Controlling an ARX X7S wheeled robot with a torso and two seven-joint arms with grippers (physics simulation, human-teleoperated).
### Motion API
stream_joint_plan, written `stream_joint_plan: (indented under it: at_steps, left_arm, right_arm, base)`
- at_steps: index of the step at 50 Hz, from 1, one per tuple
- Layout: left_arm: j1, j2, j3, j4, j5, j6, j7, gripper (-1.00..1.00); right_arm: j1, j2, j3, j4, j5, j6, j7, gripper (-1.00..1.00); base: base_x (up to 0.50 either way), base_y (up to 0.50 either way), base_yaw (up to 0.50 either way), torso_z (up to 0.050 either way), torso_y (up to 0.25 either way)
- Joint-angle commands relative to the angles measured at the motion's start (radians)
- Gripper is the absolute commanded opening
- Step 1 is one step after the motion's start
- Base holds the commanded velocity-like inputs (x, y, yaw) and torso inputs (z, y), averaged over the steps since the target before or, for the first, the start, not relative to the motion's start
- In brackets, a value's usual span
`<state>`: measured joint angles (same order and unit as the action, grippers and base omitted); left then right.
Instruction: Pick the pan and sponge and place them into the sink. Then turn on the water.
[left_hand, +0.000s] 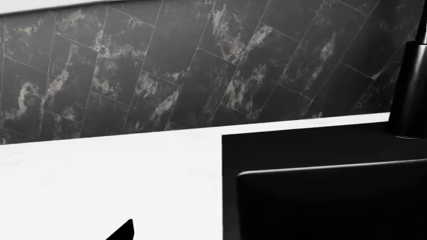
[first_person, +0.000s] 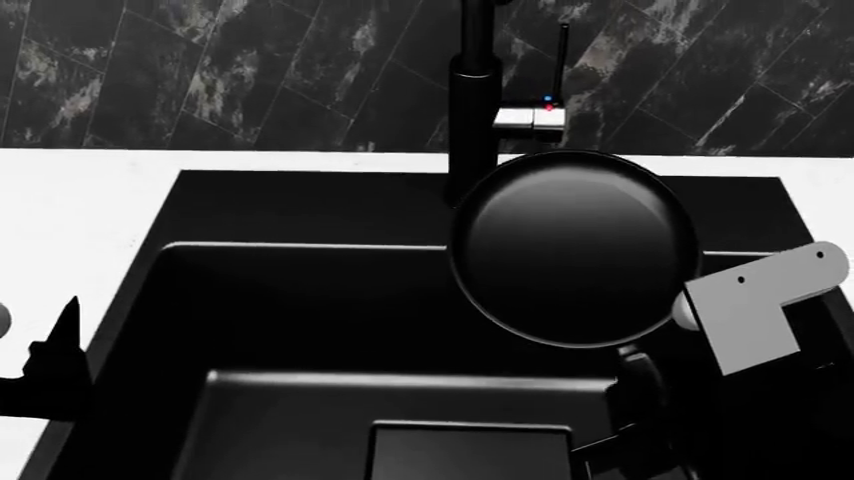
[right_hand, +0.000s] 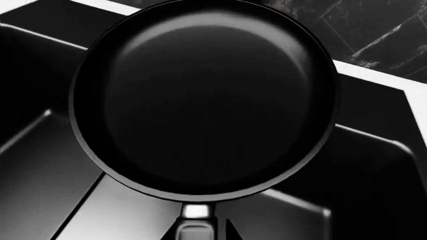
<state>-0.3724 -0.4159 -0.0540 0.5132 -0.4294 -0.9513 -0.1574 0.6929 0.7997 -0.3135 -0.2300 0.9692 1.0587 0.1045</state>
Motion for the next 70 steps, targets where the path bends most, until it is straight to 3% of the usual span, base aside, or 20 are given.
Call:
stream_joint_plan:
  at_steps: [1,20,31,38,45,52,70]
  left_arm:
    - [0.008,-0.007,-0.008,0.002,-0.007,0.004,0.003,1.0]
    - [0.005,-0.003,0.008,-0.015,-0.001,0.019,-0.003,1.0]
    - [0.008,-0.002,0.008,-0.015,-0.002,0.022,-0.009,1.0]
    - [0.007,-0.007,0.003,-0.013,-0.006,0.019,-0.009,1.0]
    - [0.016,-0.011,-0.002,-0.014,-0.009,0.026,-0.007,1.0]
    - [0.017,-0.009,-0.002,-0.016,-0.012,0.026,-0.009,1.0]
    - [0.028,-0.012,-0.004,-0.033,-0.013,0.047,-0.005,1.0]
  right_arm:
    - [0.036,0.002,0.014,-0.014,-0.023,-0.002,-0.005,-1.0]
    - [0.069,-0.003,-0.048,0.004,-0.042,0.005,-0.063,-1.0]
    - [0.187,-0.002,-0.246,0.02,-0.128,-0.022,-0.324,-1.0]
    - [0.247,-0.023,-0.391,0.058,-0.252,-0.148,-0.525,-1.0]
    - [0.288,-0.075,-0.447,0.139,-0.296,-0.16,-0.573,-1.0]
    - [0.27,-0.091,-0.526,0.16,-0.368,-0.294,-0.675,-1.0]
    - [0.213,-0.16,-0.593,0.252,-0.416,-0.395,-0.721,-1.0]
  base:
    - [0.17,0.0,0.0,0.0,0.01]
    - [0.1,0.0,0.0,0.001,0.002]
    - [0.0,0.0,0.0,0.0,0.002]
    - [0.0,0.0,0.0,0.001,0.001]
    - [0.0,0.0,0.0,0.0,0.001]
    - [0.0,0.0,0.0,0.0,0.001]
    - [0.0,0.0,0.0,0.001,0.001]
